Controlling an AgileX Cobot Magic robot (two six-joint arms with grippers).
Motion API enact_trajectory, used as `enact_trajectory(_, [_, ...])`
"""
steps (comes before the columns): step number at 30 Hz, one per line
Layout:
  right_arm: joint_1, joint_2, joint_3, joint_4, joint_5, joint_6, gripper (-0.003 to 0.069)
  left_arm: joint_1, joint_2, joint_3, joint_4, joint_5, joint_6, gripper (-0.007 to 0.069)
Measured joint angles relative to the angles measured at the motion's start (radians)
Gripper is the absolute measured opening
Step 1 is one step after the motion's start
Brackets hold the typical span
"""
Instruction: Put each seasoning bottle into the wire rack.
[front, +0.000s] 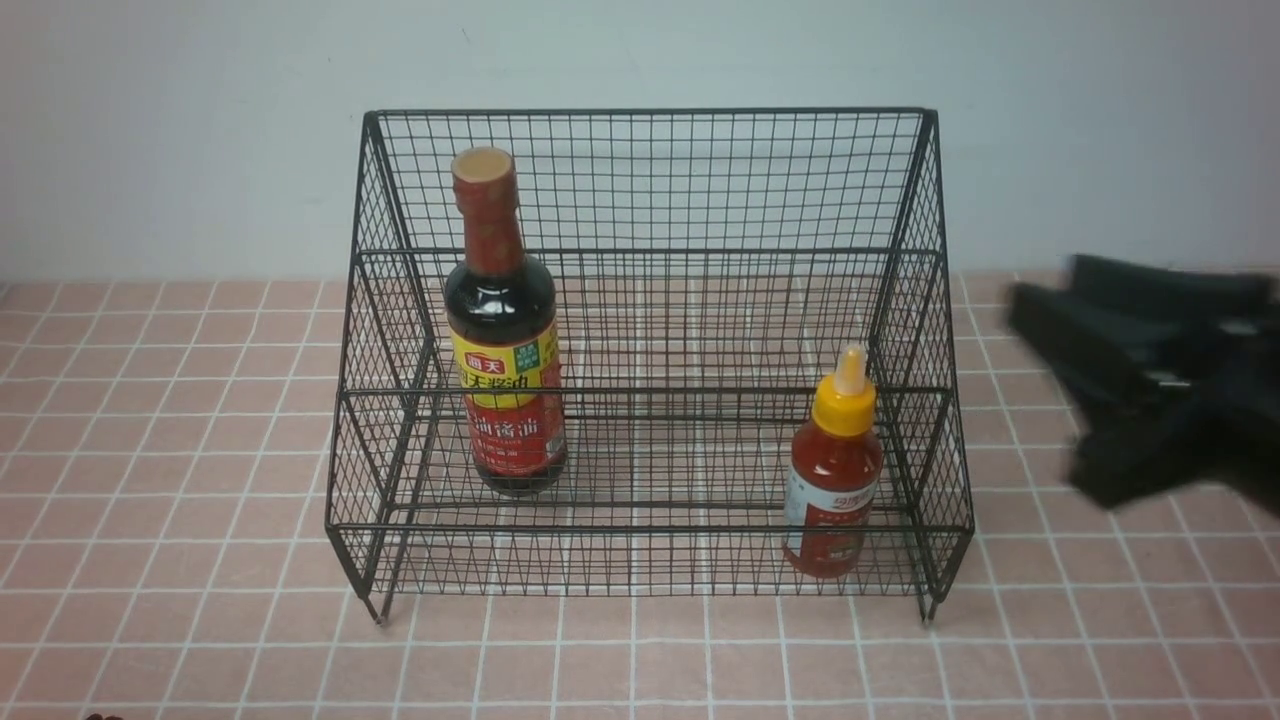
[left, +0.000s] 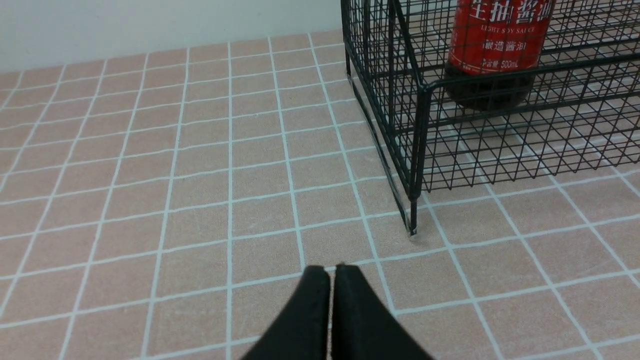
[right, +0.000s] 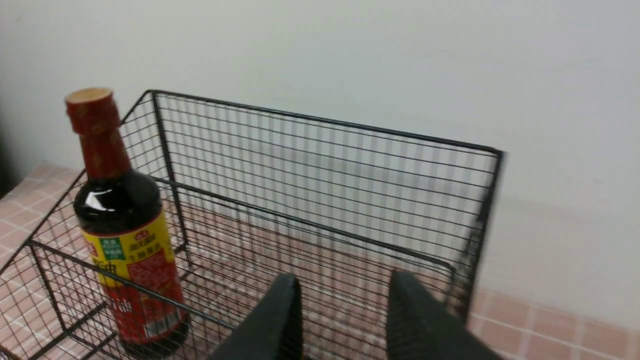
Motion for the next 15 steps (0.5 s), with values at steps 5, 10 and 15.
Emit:
enact_trajectory(5, [0.0,-0.26,0.0,0.074,0.275,-0.087,0.0021,0.0,0.0,0.0,0.0,0.0,0.0,-0.0007])
enact_trajectory(10, [-0.001,-0.501,0.0,0.123,0.457,-0.121,-0.001,0.0,0.0,0.0,0.0,0.0,0.0,-0.0007])
enact_trajectory(15, [-0.041,-0.634,0.0,0.134,0.559,-0.104,-0.001,0.0,0.0,0.0,0.0,0.0,0.0,-0.0007])
